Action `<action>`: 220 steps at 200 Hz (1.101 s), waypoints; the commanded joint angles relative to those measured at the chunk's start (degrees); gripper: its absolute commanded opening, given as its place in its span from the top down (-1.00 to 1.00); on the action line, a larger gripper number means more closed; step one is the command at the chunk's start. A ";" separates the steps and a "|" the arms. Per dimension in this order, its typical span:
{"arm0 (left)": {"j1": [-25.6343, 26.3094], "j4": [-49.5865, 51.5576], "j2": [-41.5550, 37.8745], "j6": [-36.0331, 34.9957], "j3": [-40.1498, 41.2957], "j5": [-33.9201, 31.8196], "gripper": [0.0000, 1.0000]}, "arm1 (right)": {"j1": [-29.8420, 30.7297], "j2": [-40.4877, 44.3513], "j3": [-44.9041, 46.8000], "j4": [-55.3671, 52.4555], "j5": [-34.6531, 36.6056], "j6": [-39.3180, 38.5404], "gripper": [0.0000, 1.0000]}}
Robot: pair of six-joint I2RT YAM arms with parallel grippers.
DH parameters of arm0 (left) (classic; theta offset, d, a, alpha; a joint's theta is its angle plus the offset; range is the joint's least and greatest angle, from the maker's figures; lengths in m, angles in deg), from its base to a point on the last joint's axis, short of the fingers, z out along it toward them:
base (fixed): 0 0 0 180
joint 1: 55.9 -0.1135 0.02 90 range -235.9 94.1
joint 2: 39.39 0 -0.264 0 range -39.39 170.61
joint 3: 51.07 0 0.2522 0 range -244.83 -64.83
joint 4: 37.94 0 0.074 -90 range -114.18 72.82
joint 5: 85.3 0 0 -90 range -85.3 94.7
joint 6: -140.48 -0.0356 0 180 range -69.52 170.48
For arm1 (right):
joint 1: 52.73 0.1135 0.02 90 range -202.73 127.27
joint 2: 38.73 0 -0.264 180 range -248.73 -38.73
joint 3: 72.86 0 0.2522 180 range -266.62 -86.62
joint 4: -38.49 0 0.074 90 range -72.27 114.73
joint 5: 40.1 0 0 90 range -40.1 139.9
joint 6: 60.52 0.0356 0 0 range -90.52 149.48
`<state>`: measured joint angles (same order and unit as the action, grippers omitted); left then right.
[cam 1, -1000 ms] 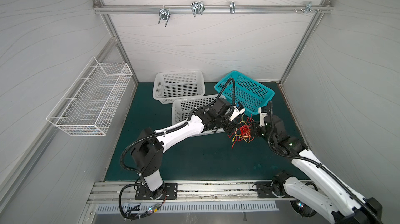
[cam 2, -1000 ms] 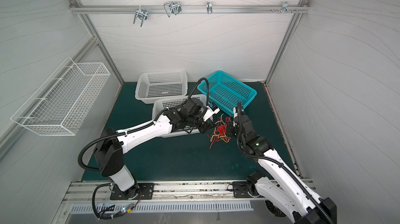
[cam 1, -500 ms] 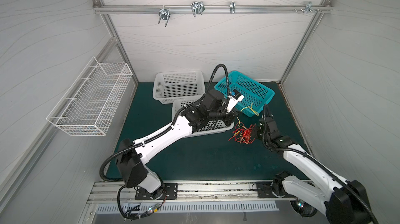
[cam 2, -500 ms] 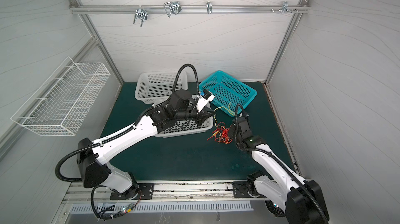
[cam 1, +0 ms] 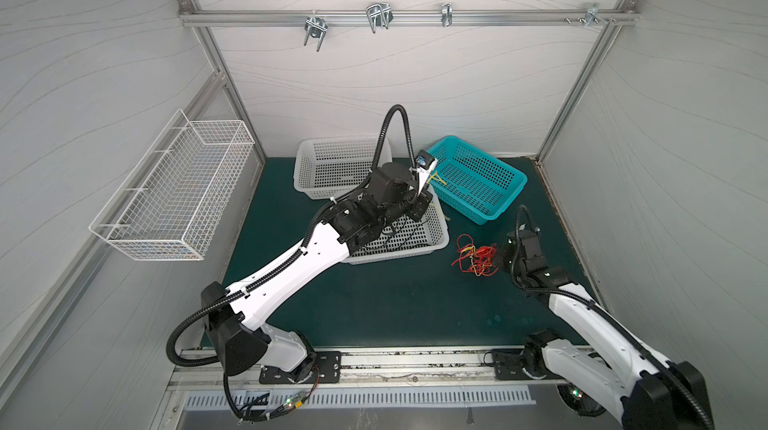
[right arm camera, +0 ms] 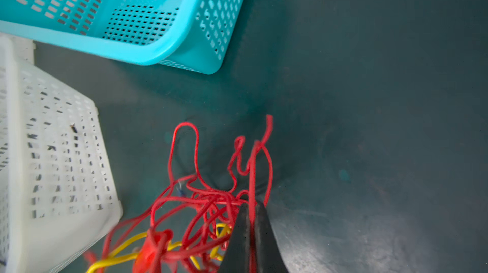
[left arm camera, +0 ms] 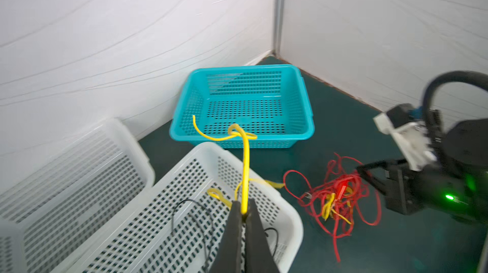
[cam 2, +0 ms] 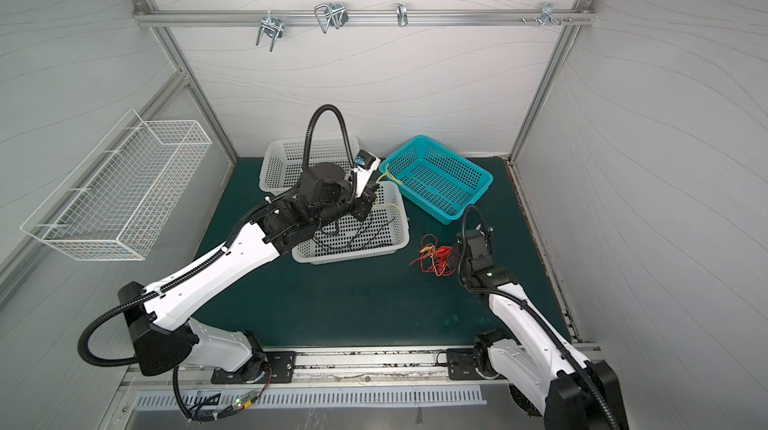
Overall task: Untangle and sort cables by color
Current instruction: Untie the cable, then place the cable into the container.
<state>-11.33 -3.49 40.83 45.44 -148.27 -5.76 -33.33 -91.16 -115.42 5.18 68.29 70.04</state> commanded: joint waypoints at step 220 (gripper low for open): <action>-28.92 -4.71 24.50 14.31 -12.26 -13.66 1.00 | 11.25 -3.16 -1.00 8.41 -7.83 -8.90 1.00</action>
<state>-38.93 -7.73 61.64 56.18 -156.53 -15.79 -23.39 -92.36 -114.93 13.97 61.23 61.14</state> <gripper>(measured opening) 0.048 0.059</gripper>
